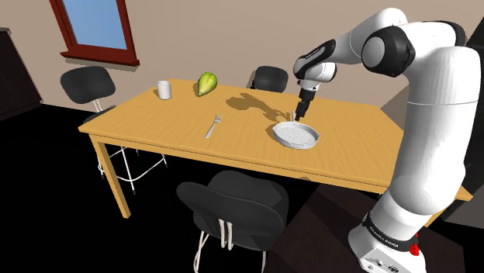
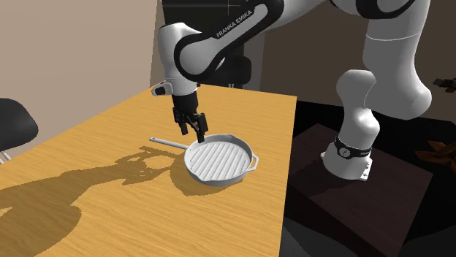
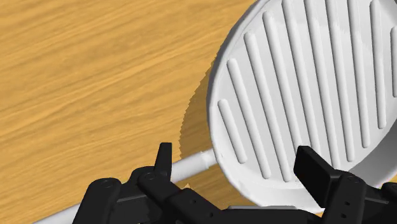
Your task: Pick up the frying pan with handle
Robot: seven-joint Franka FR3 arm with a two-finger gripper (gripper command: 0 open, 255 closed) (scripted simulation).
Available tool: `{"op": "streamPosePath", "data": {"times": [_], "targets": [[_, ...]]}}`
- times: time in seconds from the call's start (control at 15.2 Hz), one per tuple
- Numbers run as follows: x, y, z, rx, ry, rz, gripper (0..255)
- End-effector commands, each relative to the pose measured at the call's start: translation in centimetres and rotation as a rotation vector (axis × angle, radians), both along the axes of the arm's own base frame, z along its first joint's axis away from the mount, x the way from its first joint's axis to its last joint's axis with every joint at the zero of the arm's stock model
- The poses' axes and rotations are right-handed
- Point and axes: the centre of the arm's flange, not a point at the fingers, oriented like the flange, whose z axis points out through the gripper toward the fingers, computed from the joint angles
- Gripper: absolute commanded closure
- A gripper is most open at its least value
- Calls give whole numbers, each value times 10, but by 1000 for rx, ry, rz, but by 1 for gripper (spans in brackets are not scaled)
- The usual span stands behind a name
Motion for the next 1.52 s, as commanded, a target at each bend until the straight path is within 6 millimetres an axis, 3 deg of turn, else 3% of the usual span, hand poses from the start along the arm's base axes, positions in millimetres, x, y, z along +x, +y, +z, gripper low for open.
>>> {"op": "streamPosePath", "data": {"times": [0.0, 0.46, 0.53, 1.12, 1.45], "targets": [[2, -3, -13, 1, -2, 1, 0], [2, -3, -42, 1, -2, 1, 0], [3, -3, -42, 1, -2, 1, 255], [2, -3, -42, 1, -2, 1, 255], [2, -3, -16, 1, -2, 1, 255]]}}
